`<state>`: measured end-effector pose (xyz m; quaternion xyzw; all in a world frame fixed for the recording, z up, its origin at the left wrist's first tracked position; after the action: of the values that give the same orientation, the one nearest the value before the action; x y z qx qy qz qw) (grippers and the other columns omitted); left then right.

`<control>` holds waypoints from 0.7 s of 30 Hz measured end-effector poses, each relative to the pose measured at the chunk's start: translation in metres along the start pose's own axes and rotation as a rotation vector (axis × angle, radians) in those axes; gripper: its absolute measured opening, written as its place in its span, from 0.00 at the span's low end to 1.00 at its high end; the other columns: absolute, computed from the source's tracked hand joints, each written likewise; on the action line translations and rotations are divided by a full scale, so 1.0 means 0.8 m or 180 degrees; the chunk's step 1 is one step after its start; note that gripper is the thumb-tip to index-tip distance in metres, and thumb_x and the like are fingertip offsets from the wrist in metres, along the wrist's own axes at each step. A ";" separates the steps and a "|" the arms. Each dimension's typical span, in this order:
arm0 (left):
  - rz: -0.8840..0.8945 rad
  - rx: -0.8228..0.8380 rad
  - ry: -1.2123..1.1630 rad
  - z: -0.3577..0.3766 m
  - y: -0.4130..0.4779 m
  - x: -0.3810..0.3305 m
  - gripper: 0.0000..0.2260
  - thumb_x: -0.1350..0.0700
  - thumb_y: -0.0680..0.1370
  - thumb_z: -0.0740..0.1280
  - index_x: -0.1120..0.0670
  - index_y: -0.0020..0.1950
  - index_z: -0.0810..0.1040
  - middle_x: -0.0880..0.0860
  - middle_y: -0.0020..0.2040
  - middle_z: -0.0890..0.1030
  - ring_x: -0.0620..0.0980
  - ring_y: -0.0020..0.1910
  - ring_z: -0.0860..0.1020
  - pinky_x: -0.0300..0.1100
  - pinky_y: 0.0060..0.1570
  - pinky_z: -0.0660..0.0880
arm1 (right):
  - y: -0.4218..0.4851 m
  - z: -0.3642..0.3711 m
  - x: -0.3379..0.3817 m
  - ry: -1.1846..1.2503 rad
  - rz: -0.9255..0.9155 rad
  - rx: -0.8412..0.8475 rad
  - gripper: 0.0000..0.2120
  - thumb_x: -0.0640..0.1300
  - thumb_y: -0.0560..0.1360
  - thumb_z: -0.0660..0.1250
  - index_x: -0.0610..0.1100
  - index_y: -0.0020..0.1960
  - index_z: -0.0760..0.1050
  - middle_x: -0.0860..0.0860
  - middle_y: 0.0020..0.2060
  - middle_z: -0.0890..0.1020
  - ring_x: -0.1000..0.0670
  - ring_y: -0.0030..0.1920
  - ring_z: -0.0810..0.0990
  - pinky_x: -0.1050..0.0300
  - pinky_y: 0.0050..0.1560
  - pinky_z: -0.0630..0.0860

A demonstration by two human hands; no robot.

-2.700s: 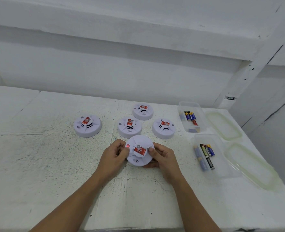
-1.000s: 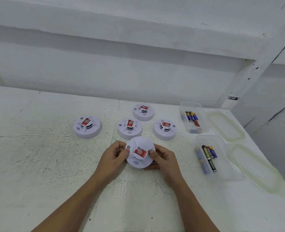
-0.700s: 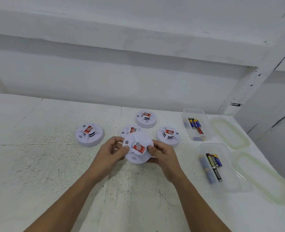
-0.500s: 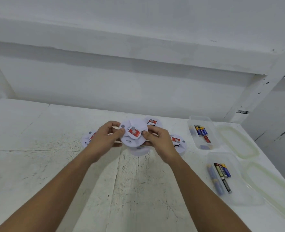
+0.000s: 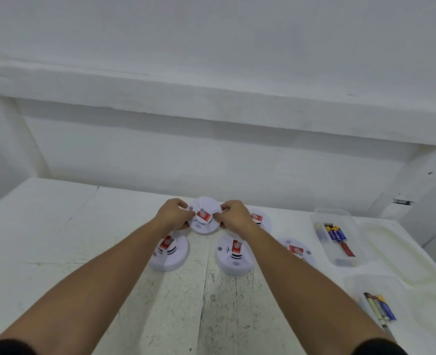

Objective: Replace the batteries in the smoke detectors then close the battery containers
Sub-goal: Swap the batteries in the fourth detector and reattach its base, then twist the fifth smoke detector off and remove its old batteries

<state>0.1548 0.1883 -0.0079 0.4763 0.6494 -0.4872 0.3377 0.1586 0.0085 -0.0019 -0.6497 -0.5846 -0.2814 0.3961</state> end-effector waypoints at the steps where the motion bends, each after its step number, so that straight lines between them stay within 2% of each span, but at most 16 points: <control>1: -0.0020 -0.0026 0.0076 -0.002 0.003 0.001 0.08 0.62 0.74 0.70 0.60 0.51 0.75 0.64 0.47 0.82 0.60 0.47 0.83 0.54 0.49 0.80 | 0.004 0.002 -0.002 -0.0029 0.0037 0.0013 0.12 0.40 0.72 0.69 0.31 0.50 0.78 0.36 0.44 0.83 0.43 0.41 0.81 0.45 0.48 0.79; 3: -0.0035 -0.0073 0.0147 -0.002 0.008 0.001 0.07 0.62 0.73 0.71 0.60 0.47 0.75 0.63 0.46 0.82 0.60 0.45 0.83 0.51 0.45 0.81 | 0.008 0.005 -0.004 -0.0079 0.0100 0.0054 0.14 0.41 0.72 0.68 0.29 0.50 0.78 0.38 0.38 0.81 0.46 0.37 0.77 0.51 0.40 0.74; 6: -0.0036 -0.0090 0.0172 -0.002 0.013 -0.002 0.05 0.63 0.73 0.71 0.60 0.46 0.76 0.62 0.45 0.82 0.57 0.40 0.82 0.46 0.41 0.82 | 0.012 0.006 -0.005 -0.0188 0.0168 0.0100 0.15 0.43 0.73 0.68 0.29 0.49 0.77 0.42 0.35 0.78 0.47 0.36 0.76 0.54 0.38 0.71; 8: -0.0047 -0.0078 0.0199 -0.001 0.017 -0.002 0.04 0.64 0.72 0.71 0.60 0.45 0.77 0.61 0.44 0.82 0.54 0.38 0.82 0.43 0.37 0.81 | 0.010 0.006 -0.003 -0.0311 0.0183 0.0123 0.11 0.43 0.73 0.67 0.33 0.43 0.78 0.42 0.33 0.77 0.46 0.34 0.75 0.55 0.37 0.69; 9: -0.0049 -0.0067 0.0241 -0.001 0.017 -0.001 0.04 0.64 0.72 0.71 0.60 0.44 0.78 0.60 0.43 0.82 0.54 0.37 0.81 0.43 0.37 0.81 | 0.010 0.007 -0.003 -0.0401 0.0183 0.0117 0.09 0.42 0.73 0.66 0.37 0.38 0.75 0.43 0.31 0.74 0.47 0.32 0.73 0.56 0.35 0.67; 11: -0.0043 -0.0031 0.0354 0.001 0.018 0.003 0.03 0.62 0.73 0.71 0.60 0.44 0.79 0.60 0.40 0.83 0.54 0.34 0.81 0.46 0.41 0.82 | 0.012 0.011 -0.005 -0.0565 0.0147 0.0111 0.16 0.39 0.72 0.66 0.43 0.30 0.64 0.47 0.26 0.66 0.49 0.28 0.65 0.58 0.31 0.61; 13: -0.0050 -0.0007 0.0405 0.002 0.018 0.007 0.05 0.60 0.73 0.72 0.61 0.45 0.80 0.60 0.39 0.83 0.55 0.33 0.81 0.49 0.44 0.82 | 0.013 0.014 -0.006 -0.0704 0.0112 0.0083 0.21 0.36 0.72 0.66 0.46 0.28 0.57 0.49 0.25 0.60 0.51 0.27 0.60 0.58 0.29 0.55; 17: -0.0081 0.0006 0.0464 0.002 0.020 0.009 0.06 0.59 0.73 0.71 0.61 0.46 0.80 0.60 0.40 0.84 0.56 0.35 0.82 0.51 0.46 0.81 | 0.014 0.016 -0.005 -0.0733 0.0094 0.0122 0.22 0.35 0.71 0.65 0.47 0.28 0.55 0.50 0.26 0.59 0.51 0.27 0.58 0.58 0.30 0.54; 21: -0.0073 0.0027 0.0644 0.004 0.020 0.002 0.06 0.61 0.74 0.69 0.61 0.49 0.79 0.61 0.43 0.83 0.56 0.36 0.82 0.47 0.44 0.81 | 0.014 0.013 -0.007 -0.0670 0.0086 0.0151 0.21 0.36 0.71 0.65 0.46 0.28 0.56 0.50 0.25 0.59 0.50 0.27 0.59 0.57 0.30 0.56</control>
<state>0.1694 0.1866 -0.0155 0.5170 0.6835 -0.4432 0.2628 0.1674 0.0144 -0.0143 -0.6739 -0.6207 -0.1923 0.3514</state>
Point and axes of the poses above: each hand's wrist, its own y-axis towards the middle knuckle, its own z-axis out of the palm, x = y × z, the point moved 5 cm from there along y, towards the middle knuckle
